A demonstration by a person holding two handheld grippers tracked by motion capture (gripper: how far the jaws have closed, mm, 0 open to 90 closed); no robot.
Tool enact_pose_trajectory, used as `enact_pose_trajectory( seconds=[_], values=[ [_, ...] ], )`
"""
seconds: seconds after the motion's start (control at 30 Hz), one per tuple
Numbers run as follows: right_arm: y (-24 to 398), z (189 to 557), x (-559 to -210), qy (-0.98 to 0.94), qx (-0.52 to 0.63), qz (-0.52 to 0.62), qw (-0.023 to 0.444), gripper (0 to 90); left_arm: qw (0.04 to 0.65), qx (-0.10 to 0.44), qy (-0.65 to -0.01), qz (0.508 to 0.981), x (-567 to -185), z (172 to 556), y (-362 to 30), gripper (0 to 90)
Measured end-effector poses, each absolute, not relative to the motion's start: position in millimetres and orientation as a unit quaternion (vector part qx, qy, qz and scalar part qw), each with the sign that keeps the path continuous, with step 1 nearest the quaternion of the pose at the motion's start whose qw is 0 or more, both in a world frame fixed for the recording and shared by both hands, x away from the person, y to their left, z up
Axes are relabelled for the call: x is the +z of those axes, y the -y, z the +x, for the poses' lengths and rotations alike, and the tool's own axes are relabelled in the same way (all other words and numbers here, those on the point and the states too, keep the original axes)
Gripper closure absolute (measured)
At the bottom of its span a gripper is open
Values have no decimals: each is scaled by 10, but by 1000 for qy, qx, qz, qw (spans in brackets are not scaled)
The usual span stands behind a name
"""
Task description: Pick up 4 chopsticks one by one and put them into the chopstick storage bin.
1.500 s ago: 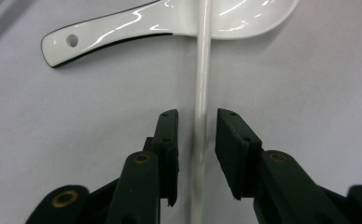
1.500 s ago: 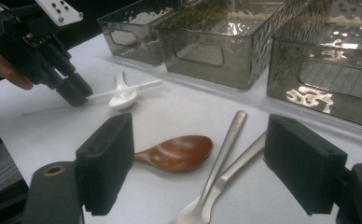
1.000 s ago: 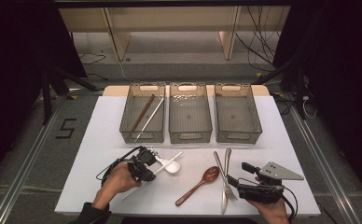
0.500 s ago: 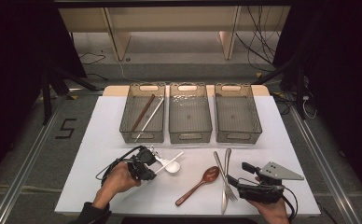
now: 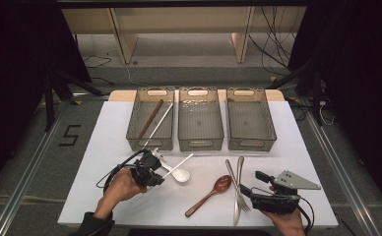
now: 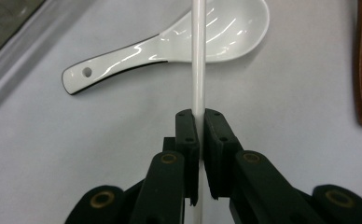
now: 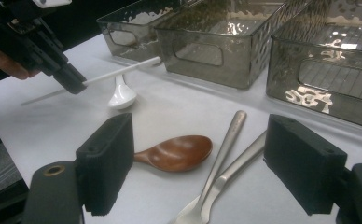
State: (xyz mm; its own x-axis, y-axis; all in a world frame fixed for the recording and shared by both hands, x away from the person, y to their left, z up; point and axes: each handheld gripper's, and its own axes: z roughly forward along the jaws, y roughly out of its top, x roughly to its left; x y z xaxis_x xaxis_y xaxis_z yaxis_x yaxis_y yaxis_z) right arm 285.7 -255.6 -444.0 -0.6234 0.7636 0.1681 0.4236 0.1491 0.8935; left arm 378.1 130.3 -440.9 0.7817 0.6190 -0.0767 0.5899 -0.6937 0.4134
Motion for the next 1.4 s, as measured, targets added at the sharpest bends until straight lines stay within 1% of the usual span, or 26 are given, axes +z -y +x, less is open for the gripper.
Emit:
enact_pose_trajectory(
  seconds=[0.43, 0.67, 1.13, 1.4],
  values=[
    [2558, 2860, -4443, -739, 514, 403, 164, 252, 245, 51, -338, 907, -4255, 3811, -1393, 849],
    [2559, 2863, -4446, -739, 514, 404, 164, 252, 266, 64, -353, 895, -4149, 3870, -1485, 850],
    [2562, 2867, -4450, -738, 514, 406, 163, 252, 300, 86, -375, 873, -3977, 4071, -1620, 849],
    [2555, 2871, -4450, -739, 513, 405, 163, 252, 309, 110, -378, 866, -3771, 4253, -1635, 849]
  ],
)
